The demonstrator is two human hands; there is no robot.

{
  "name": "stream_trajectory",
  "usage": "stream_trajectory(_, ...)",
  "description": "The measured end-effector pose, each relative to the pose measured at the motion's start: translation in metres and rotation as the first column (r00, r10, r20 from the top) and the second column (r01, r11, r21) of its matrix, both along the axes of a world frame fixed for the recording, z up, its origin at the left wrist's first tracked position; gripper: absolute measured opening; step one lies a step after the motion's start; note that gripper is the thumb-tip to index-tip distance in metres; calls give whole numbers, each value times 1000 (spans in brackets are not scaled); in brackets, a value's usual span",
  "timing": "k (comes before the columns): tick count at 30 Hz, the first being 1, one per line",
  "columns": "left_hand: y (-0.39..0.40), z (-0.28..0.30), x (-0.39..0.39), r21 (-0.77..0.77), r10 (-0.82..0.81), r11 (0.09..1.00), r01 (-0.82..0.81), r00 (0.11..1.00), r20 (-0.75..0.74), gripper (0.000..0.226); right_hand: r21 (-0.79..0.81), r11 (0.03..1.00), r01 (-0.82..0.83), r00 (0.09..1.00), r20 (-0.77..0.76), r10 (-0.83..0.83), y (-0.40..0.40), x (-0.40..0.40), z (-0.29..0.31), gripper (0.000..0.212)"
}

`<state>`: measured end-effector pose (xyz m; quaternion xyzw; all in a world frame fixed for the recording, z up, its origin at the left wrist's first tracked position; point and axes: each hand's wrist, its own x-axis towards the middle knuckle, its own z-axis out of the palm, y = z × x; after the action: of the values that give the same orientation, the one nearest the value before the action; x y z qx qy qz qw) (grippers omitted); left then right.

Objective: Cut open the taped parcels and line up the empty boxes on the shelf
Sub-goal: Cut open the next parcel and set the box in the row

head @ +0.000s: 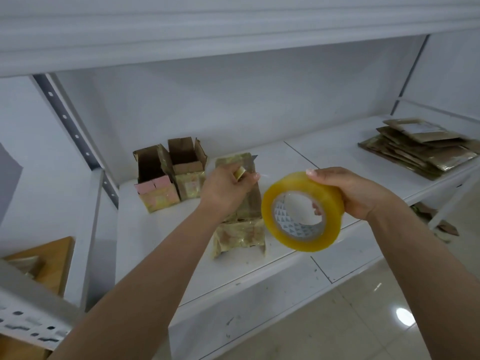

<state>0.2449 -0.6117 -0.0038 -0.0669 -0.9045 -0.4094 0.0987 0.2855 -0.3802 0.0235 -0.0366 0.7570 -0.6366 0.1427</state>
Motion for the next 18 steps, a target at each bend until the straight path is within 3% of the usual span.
stream_trajectory(2, -7, -2, 2, -13, 36, 999, -36, 999, -10, 33, -33, 999, 6, 1000, 6, -6, 5, -3, -2, 35)
stream_trajectory(6, -26, -6, 6, -15, 142, 990, -142, 990, 4, 44, 91, 996, 2, 1000, 13, -4, 13, -9, -4, 77)
stream_trajectory(7, -30, -9, 7, -16, 162, 987, -162, 987, 8, 46, 144, 990, -10, 1000, 14, 8, 12, -9, -3, 78)
stream_trajectory(11, -44, -24, 12, -21, 219, 976, -219, 976, 2, 44, 239, 970, -42, 998, 49, 32, 1, -9, 1, 48)
stream_trajectory(15, -71, -32, 20, 34, 314, 948, -316, 947, 61, 39, 377, 926, -21, 999, 46, 4, -1, -14, -1, 59)
stream_trajectory(18, -81, -44, 33, 16, 358, 933, -360, 931, 75, 35, 623, 782, -3, 1000, 10, -4, -1, -21, -5, 64)
